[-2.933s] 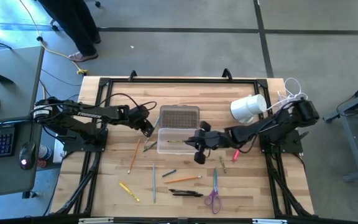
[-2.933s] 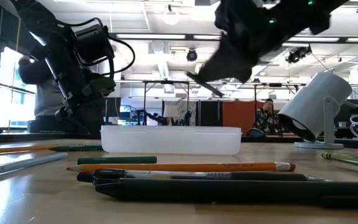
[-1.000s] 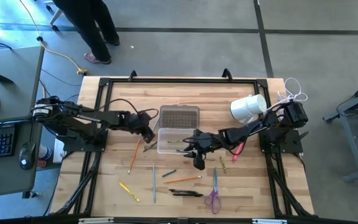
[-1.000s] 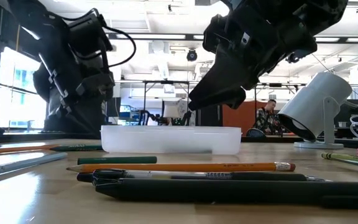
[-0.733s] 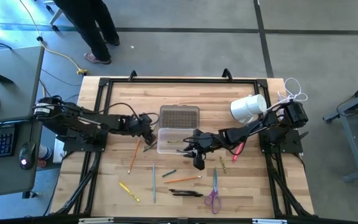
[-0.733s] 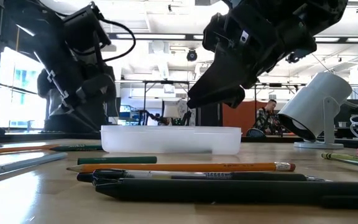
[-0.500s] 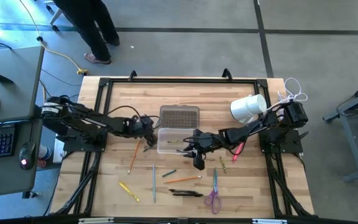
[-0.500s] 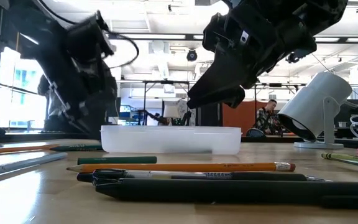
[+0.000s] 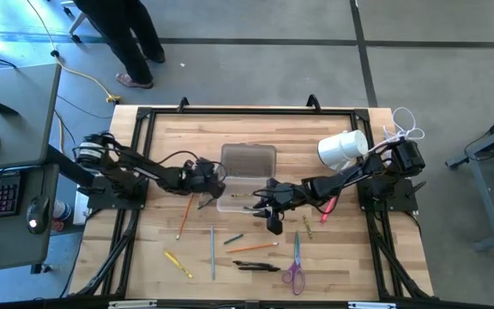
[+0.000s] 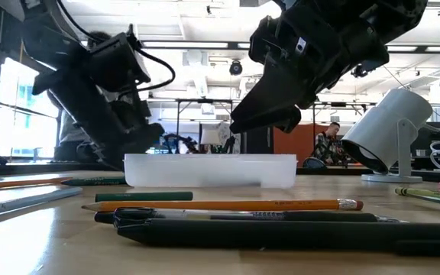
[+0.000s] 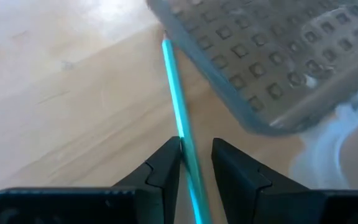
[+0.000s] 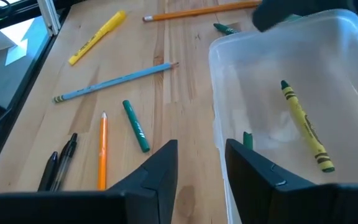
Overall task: Pick & place school supplies into a supply box
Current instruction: Put the light blue pencil into the gray supply box
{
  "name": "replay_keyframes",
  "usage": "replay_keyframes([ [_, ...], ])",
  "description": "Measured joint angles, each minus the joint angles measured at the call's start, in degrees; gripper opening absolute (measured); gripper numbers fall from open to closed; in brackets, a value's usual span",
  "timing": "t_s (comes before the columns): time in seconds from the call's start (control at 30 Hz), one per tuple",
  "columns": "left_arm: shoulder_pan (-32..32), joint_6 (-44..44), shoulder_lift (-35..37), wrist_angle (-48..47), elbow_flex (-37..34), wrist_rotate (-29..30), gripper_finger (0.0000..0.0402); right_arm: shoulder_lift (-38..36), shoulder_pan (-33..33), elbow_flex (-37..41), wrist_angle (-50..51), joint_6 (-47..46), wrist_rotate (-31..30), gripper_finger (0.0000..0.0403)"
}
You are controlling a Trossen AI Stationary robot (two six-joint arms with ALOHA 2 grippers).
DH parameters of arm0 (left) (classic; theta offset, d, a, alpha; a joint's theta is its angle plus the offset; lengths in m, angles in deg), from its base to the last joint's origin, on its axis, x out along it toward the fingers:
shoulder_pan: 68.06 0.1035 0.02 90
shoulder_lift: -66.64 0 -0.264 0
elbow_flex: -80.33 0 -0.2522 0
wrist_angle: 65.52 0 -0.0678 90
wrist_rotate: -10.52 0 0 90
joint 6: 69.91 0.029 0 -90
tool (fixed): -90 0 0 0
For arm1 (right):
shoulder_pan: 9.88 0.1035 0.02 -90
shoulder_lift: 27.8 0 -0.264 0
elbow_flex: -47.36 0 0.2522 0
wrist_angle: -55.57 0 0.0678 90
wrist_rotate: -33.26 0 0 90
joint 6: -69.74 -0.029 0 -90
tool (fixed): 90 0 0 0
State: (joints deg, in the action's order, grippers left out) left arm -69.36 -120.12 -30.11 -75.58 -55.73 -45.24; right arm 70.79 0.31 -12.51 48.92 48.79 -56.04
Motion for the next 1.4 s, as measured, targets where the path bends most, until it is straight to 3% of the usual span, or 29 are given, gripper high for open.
replay_keyframes([
  [0.23,0.0,-5.3,-3.0,1.9,0.2,3.8,0.0133,0.0,0.0,0.0,0.0,0.2,1.4,0.0119],
  [0.7,-1.2,-5.3,-2.8,2.3,-0.1,3.3,0.0133,0.0,0.0,0.0,0.4,0.2,1.2,0.0119],
  [0.8,-1.3,-5.5,-2.8,2.7,-0.1,3.4,0.0133,0.0,0.0,0.0,3.9,0.4,-0.4,0.0119],
  [1.0,-1.2,-4.8,-3.0,3.0,1.2,3.7,0.0133,0.0,-1.4,-0.1,18.7,-1.9,-9.6,0.0119],
  [1.17,-1.3,-1.9,-3.1,1.6,2.7,3.6,0.0133,0.0,-2.9,-0.1,25.1,-4.7,-9.3,0.0119],
  [1.4,-1.3,-3.7,-3.1,-1.5,3.1,3.2,0.0133,-0.2,-3.5,-0.1,26.8,-6.1,-5.5,0.0119],
])
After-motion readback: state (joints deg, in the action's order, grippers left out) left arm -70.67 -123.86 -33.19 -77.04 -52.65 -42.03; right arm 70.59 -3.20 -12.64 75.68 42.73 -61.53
